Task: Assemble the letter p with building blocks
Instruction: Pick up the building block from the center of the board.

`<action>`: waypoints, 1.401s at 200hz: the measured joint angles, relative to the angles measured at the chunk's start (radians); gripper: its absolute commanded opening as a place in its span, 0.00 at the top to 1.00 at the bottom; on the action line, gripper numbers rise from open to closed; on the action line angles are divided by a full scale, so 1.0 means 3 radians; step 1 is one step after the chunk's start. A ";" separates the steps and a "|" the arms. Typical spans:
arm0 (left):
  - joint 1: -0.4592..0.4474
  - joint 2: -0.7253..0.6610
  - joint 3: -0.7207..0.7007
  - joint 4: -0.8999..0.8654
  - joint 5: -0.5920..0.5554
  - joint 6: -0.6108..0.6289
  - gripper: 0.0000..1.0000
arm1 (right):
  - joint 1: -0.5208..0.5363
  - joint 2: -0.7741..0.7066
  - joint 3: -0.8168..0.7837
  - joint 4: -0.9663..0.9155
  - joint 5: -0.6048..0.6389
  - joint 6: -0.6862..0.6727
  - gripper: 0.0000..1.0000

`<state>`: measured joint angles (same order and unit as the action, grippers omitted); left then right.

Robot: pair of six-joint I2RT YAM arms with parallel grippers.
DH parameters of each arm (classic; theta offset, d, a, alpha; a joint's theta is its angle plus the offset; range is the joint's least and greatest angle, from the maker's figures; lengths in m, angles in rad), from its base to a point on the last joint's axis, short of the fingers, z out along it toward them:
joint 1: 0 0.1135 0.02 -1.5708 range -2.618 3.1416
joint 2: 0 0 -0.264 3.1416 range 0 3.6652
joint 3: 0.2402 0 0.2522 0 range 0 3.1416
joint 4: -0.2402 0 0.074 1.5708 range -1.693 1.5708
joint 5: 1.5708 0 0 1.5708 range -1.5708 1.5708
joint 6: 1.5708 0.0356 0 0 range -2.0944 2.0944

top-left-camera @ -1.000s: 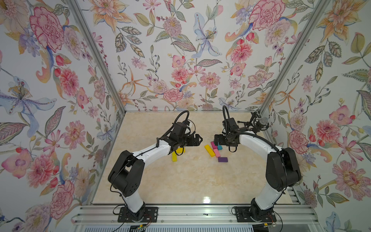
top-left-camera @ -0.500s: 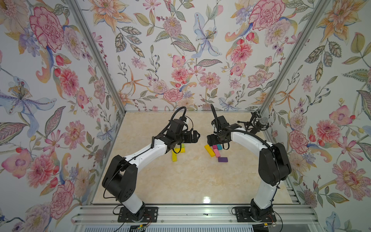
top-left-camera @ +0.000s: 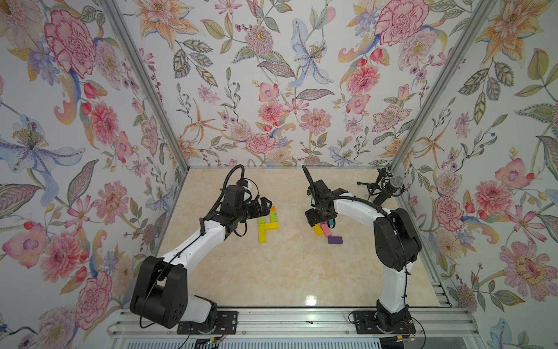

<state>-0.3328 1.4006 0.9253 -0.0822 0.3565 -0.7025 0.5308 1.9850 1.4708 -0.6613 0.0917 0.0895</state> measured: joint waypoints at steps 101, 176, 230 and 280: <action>0.0266 -0.0326 -0.0226 -0.0010 0.0036 0.0039 0.01 | 0.0086 0.0132 0.0048 0.0001 -0.0029 0.0051 0.33; 0.0296 -0.0332 -0.0275 -0.0017 0.0092 0.0067 0.01 | 0.0086 0.0259 -0.0008 0.0061 -0.0193 0.0112 0.43; 0.0360 -0.0338 -0.0292 -0.0036 0.0100 0.0093 0.01 | 0.0061 0.0285 -0.0003 0.0154 -0.0276 0.0173 0.75; 0.0375 -0.0336 -0.0292 -0.0036 0.0109 0.0114 0.00 | 0.0036 0.0320 0.0100 0.0111 -0.0306 0.0042 0.79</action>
<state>-0.2203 1.2999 0.8375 -0.0929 0.3893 -0.6682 0.5415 2.0811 1.5009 -0.6281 -0.0002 0.1020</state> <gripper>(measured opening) 0.995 0.283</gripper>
